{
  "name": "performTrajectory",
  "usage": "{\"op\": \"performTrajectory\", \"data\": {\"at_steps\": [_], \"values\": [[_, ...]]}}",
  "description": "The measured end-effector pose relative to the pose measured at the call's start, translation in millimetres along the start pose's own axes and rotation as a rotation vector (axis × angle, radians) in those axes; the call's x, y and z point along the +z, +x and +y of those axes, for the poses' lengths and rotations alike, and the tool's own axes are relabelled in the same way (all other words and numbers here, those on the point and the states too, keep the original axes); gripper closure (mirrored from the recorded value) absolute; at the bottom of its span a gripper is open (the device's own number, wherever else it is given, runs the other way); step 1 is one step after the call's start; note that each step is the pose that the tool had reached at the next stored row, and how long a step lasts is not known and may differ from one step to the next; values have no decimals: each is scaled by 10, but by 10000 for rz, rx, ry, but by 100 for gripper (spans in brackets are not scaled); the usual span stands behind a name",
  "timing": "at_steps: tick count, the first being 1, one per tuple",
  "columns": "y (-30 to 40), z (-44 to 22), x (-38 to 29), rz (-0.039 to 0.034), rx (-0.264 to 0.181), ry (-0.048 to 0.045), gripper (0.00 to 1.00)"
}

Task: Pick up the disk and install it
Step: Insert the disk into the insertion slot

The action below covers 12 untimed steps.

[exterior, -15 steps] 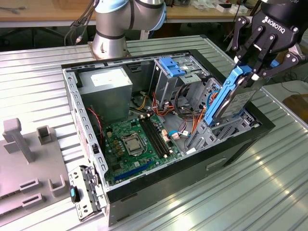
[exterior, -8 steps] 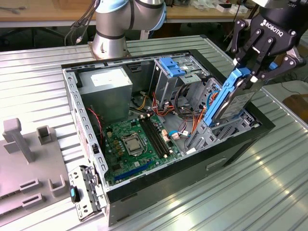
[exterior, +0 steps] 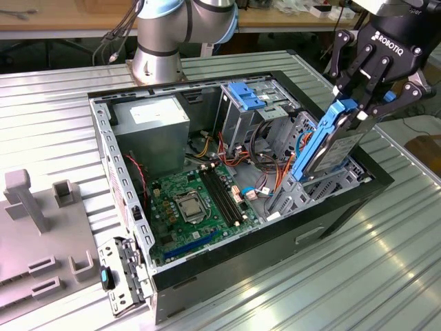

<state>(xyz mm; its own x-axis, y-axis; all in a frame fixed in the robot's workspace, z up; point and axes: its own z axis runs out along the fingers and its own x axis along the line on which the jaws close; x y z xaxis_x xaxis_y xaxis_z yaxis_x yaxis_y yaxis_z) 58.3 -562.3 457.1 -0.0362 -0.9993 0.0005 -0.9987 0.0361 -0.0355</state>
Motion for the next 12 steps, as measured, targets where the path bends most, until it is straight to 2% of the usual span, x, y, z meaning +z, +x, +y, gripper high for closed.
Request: {"op": "performTrajectory", "data": {"at_steps": [12], "values": [[0,-5,42,0,0,-10,63]]}}
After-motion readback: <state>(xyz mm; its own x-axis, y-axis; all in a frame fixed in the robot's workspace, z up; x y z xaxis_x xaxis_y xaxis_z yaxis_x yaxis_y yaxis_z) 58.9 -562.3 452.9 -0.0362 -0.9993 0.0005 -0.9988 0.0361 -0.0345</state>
